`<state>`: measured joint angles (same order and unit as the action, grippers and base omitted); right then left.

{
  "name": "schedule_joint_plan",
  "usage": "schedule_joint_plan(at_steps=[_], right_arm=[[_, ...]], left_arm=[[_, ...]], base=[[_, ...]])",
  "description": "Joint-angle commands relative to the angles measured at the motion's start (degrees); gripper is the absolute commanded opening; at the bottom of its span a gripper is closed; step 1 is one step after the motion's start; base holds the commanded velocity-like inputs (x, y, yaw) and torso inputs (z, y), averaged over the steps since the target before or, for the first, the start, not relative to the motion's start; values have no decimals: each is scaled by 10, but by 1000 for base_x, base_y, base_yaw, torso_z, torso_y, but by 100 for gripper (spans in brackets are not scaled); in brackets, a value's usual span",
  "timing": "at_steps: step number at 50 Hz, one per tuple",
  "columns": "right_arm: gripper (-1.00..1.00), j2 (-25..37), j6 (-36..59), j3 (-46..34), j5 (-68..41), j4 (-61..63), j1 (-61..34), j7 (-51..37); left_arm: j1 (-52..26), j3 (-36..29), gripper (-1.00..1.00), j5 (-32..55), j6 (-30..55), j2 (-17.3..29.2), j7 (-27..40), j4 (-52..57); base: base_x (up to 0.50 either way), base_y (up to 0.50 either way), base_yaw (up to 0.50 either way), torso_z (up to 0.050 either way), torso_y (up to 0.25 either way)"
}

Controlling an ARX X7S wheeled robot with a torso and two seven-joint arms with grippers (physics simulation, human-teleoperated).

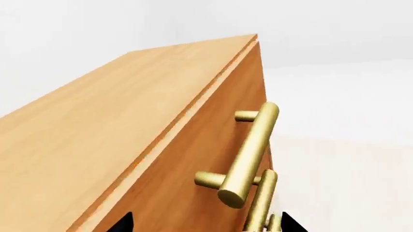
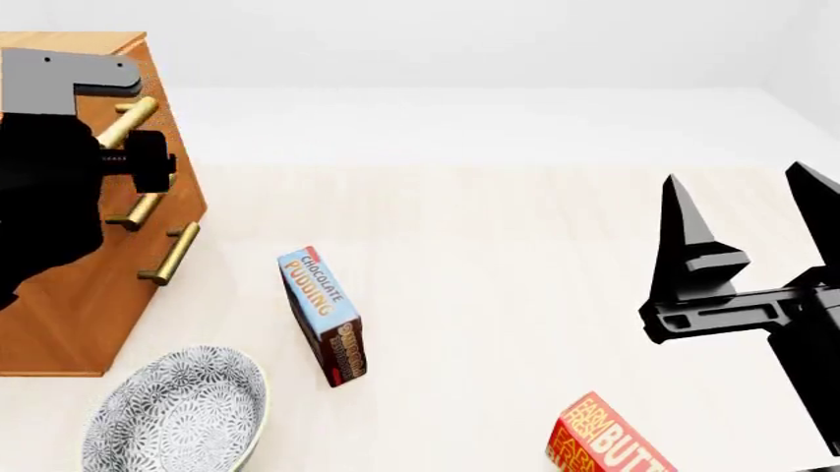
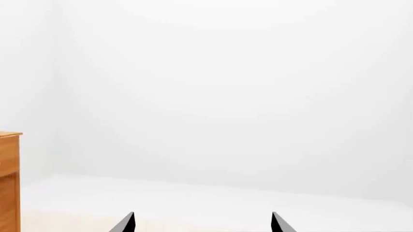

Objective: Put the butter at the front in the top drawer of the cabinet and close it.

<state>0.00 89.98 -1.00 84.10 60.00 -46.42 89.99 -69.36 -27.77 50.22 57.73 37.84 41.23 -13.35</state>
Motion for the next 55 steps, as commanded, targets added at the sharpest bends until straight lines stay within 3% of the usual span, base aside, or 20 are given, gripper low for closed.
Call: schedule_joint_plan(at_steps=[1,14,20,28,35,42,50,55], right_arm=[[100,0,0,1,0,0,1,0],[100,0,0,0,1,0,0,0],[100,0,0,-9,13,0,-11,0],[100,0,0,0,2,0,-8,0],[100,0,0,19,-25,0,-7,0],[100,0,0,34,-40,0,-8,0],[100,0,0,46,-55,0,-10,0],[100,0,0,61,-64,0,-14,0]], left_arm=[[6,17,100,-58,-13,47,39,-46],[41,43,100,-73,-8,103,104,-18],[52,50,100,-33,-21,105,101,175],[70,74,100,92,28,90,161,458],[92,3,100,33,18,78,172,552],[139,-75,100,-100,-101,47,129,523],[127,-189,100,-311,-366,-45,22,279],[118,-219,100,-366,-436,-81,16,222]], base=[[0,0,0,0,0],[1,4,6,0,0],[0,3,7,0,0],[0,0,0,0,0],[0,0,0,0,0],[0,0,0,0,0],[0,0,0,0,0],[0,0,0,0,0]])
